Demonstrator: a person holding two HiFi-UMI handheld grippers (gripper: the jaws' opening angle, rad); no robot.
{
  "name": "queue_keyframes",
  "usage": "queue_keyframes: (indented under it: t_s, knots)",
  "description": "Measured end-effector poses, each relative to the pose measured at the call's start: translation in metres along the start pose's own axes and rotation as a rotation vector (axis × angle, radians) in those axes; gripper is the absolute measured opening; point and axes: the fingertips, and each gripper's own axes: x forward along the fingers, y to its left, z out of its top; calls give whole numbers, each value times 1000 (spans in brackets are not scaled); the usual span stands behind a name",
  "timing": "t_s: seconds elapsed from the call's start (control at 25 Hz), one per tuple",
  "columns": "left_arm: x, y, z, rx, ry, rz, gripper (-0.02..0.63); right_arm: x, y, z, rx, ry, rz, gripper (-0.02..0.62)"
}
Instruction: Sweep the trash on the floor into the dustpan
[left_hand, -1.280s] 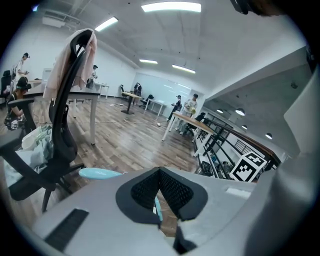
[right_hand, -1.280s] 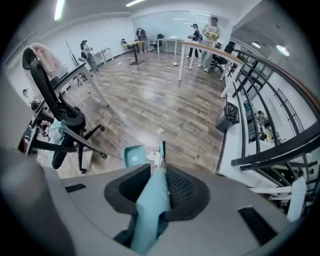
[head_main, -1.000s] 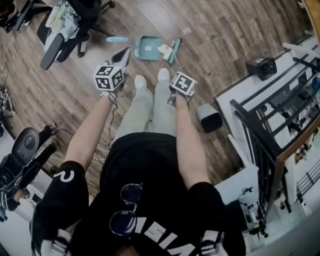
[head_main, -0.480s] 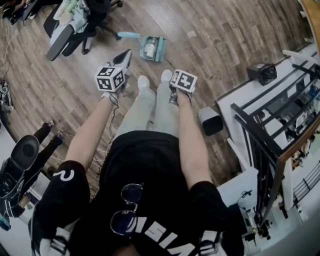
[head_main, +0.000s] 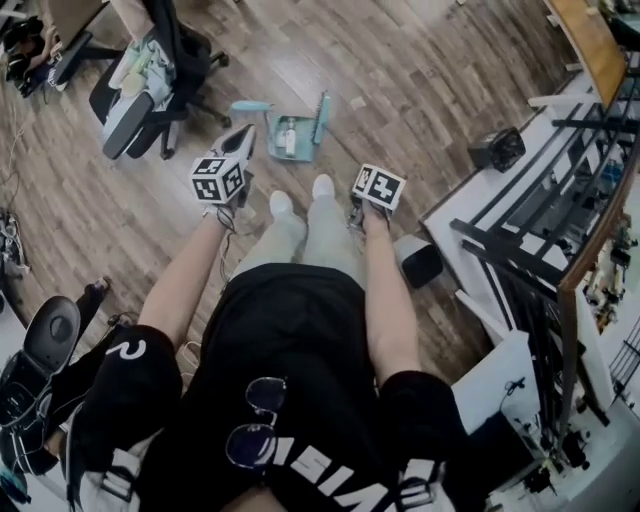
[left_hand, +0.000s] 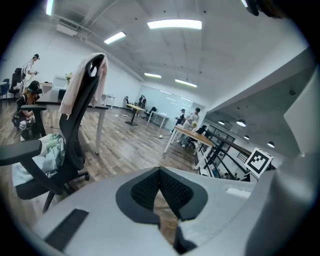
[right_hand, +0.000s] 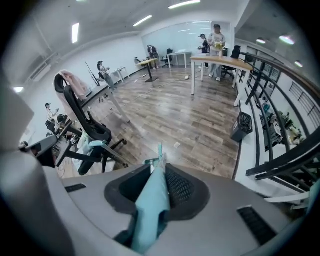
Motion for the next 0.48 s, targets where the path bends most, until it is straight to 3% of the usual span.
queue_keyframes:
  t_s: [0.28, 0.48]
  knots:
    - [7, -40, 30, 91, -11, -88, -2, -59, -31, 31, 91, -152, 25, 84]
    - [24, -58, 33, 131, 17, -108, -2, -67, -71, 39, 134, -186, -3, 84]
